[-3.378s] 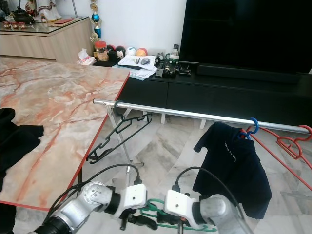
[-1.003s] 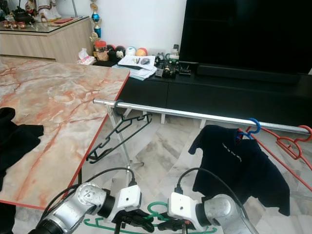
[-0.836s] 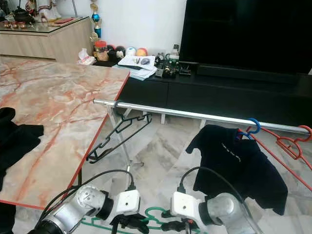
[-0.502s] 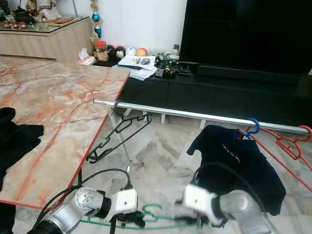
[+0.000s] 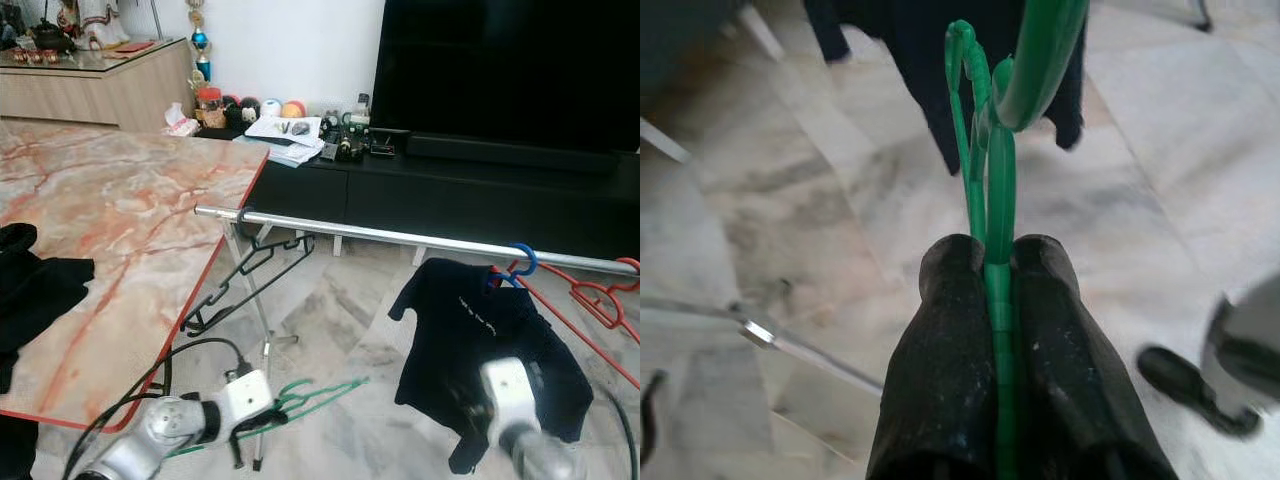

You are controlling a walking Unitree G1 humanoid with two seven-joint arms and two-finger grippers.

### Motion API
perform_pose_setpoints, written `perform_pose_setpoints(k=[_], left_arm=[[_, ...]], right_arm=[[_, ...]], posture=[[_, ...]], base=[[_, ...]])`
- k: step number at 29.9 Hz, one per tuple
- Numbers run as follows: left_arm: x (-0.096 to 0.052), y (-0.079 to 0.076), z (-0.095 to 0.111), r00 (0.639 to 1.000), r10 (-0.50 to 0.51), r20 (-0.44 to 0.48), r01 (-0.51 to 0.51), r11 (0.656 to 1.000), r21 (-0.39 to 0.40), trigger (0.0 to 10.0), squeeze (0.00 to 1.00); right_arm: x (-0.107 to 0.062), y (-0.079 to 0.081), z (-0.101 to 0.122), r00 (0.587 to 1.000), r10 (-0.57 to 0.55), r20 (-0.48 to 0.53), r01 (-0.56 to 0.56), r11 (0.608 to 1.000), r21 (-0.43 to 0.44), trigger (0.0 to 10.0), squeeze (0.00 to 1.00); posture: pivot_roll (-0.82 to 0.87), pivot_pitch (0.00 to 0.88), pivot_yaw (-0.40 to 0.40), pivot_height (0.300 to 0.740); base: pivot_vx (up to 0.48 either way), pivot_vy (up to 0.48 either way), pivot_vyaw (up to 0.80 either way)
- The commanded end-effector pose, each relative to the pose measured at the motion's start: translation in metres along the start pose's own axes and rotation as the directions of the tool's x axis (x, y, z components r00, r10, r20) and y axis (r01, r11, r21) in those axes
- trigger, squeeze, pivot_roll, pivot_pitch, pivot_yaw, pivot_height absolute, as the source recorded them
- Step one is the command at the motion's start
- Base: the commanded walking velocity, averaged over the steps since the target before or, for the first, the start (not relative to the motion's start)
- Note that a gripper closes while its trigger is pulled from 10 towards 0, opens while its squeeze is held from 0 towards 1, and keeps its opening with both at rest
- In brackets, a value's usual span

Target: Hang hanger

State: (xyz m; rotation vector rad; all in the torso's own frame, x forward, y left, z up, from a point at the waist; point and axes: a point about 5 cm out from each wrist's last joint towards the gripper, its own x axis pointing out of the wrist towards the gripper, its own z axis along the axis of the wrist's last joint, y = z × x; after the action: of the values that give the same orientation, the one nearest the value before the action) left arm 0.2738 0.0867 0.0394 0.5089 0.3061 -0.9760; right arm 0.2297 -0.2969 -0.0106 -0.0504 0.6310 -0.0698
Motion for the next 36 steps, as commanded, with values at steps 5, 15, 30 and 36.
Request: perform_pose_setpoints(k=[5, 15, 30, 36], left_arm=[[-0.008, 0.020, 0.003, 0.948, 0.318, 0.016, -0.306, 0.925, -0.224, 10.0, 0.00], [-0.023, 0.033, -0.004, 0.888, 0.460, -0.016, -0.447, 0.855, -0.264, 10.0, 0.00], [-0.024, 0.033, -0.004, 0.858, 0.511, -0.038, -0.500, 0.818, -0.286, 10.0, 0.00], [-0.025, 0.035, -0.006, 0.862, 0.505, -0.047, -0.496, 0.821, -0.282, 10.0, 0.00]], right_arm=[[-0.023, 0.035, -0.097, 0.937, -0.066, -0.343, 0.127, 0.979, 0.161, 10.0, 0.00], [-0.041, 0.068, -0.137, 0.872, -0.075, -0.485, 0.218, 0.944, 0.247, 10.0, 0.00], [-0.035, 0.071, -0.130, 0.873, -0.056, -0.484, 0.175, 0.963, 0.204, 10.0, 0.00], [-0.036, 0.071, -0.131, 0.873, -0.053, -0.486, 0.169, 0.965, 0.199, 10.0, 0.00]], posture=[[-0.01, 0.000, 0.001, 0.740], [0.01, 0.000, 0.000, 0.740], [0.02, 0.000, -0.013, 0.740], [0.02, 0.000, -0.011, 0.740]], base=[[0.000, 0.000, 0.00], [0.000, 0.000, 0.00], [0.000, -0.264, 0.00], [0.000, -0.167, 0.00]])
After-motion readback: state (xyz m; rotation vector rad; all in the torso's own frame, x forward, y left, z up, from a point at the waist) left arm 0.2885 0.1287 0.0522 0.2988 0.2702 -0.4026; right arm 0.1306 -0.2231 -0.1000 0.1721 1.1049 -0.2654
